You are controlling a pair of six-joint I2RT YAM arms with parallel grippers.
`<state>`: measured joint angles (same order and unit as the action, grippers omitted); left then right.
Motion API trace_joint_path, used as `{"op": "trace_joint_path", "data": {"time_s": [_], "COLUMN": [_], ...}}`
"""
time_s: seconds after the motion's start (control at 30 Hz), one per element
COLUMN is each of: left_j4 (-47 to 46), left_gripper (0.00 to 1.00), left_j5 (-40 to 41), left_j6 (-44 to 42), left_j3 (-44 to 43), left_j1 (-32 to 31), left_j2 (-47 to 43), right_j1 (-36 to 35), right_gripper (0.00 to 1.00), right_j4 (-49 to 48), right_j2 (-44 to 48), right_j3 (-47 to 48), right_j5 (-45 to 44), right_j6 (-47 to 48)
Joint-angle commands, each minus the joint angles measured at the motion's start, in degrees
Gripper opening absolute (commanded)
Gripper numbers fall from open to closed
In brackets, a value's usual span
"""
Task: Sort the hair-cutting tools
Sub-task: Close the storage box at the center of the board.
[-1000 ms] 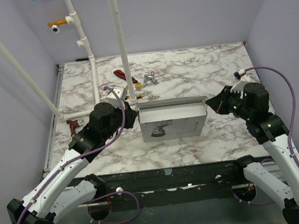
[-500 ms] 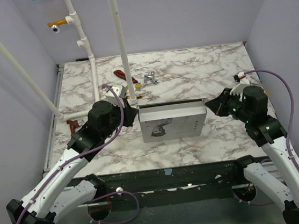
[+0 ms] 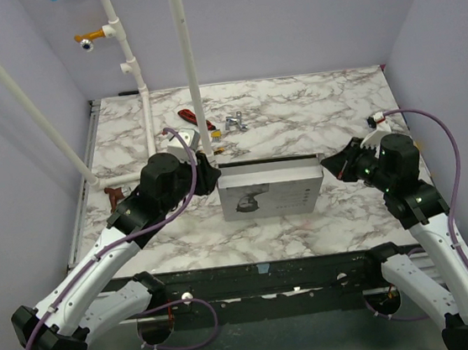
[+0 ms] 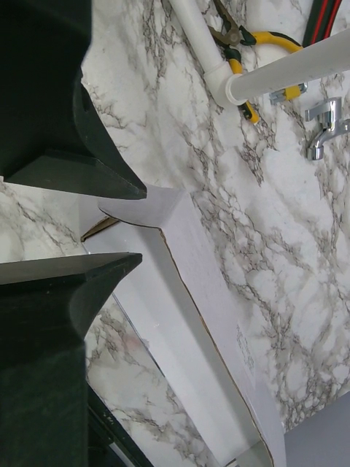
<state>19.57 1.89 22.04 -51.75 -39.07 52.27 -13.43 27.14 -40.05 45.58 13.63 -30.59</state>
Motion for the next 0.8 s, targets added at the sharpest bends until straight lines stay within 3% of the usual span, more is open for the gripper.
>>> {"op": "trace_joint_path", "data": {"time_s": [0.0, 0.23, 0.5, 0.6, 0.77], "left_j4": [1.63, 3.96, 3.49, 3.0, 2.75], "left_gripper": [0.38, 0.35, 0.32, 0.27, 0.09], "left_j5": [2.07, 5.59, 4.33, 2.79, 1.55], "left_j6": [-1.19, -1.69, -2.27, -2.18, -1.87], "left_j3": [0.13, 0.62, -0.2, -0.36, -0.98], "left_j1": [0.22, -0.02, -0.25, -0.45, -0.71], "left_j2": [-0.86, -0.36, 1.55, 2.33, 2.47], "right_j1": [-0.1, -0.1, -0.1, -0.1, -0.1], "right_gripper": [0.01, 0.01, 0.01, 0.01, 0.01], "right_j4": [1.43, 1.06, 0.59, 0.44, 0.38], "right_j2": [0.06, -0.1, -0.33, -0.29, -0.07], "right_j3": [1.56, 1.4, 1.61, 1.5, 1.21], "right_j5": [1.75, 2.33, 2.76, 2.81, 2.97], "right_j6": [-1.15, -1.49, -1.74, -1.71, -1.77]}}
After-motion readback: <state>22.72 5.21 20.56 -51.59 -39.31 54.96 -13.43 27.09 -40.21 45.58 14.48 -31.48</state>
